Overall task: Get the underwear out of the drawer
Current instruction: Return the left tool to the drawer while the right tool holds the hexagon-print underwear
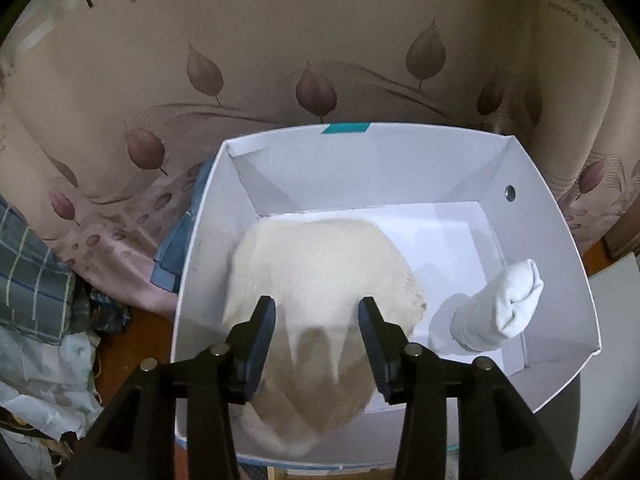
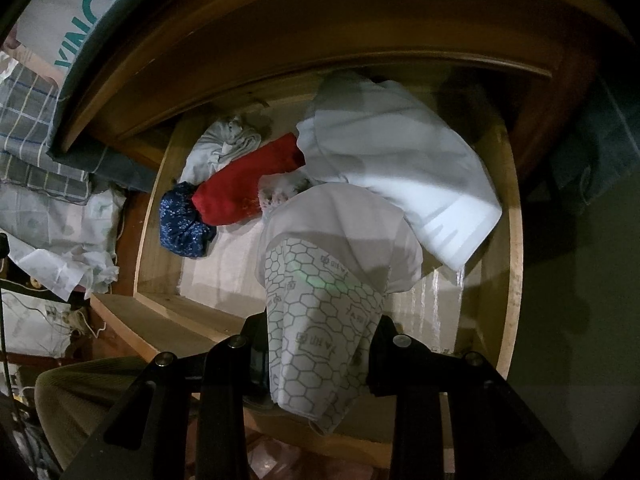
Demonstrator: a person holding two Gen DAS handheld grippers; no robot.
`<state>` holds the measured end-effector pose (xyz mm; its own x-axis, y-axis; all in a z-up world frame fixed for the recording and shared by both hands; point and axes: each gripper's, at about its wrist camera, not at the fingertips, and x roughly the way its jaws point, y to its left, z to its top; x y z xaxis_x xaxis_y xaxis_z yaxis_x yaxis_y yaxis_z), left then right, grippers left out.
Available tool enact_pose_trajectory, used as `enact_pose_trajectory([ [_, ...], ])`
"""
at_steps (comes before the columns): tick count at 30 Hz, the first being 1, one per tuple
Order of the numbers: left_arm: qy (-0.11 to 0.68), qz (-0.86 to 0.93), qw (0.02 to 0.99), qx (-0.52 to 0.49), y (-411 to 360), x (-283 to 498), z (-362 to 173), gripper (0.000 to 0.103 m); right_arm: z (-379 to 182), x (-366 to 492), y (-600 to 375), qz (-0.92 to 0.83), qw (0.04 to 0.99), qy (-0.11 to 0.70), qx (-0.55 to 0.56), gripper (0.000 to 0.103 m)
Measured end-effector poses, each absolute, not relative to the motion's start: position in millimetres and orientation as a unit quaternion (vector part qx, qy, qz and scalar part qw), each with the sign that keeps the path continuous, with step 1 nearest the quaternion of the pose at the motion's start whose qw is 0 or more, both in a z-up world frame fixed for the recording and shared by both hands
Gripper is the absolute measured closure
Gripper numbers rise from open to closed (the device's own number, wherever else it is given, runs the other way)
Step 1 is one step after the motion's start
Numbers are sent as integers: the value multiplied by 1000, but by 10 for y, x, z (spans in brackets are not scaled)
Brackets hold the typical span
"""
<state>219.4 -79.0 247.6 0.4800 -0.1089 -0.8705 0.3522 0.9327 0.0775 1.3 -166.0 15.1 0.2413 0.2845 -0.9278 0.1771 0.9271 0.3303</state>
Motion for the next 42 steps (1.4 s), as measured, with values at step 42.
enact_pose_trajectory([
  [42, 486, -83, 869, 46, 619, 471, 916, 51, 1105, -216, -1634, 33, 826, 547, 131, 73],
])
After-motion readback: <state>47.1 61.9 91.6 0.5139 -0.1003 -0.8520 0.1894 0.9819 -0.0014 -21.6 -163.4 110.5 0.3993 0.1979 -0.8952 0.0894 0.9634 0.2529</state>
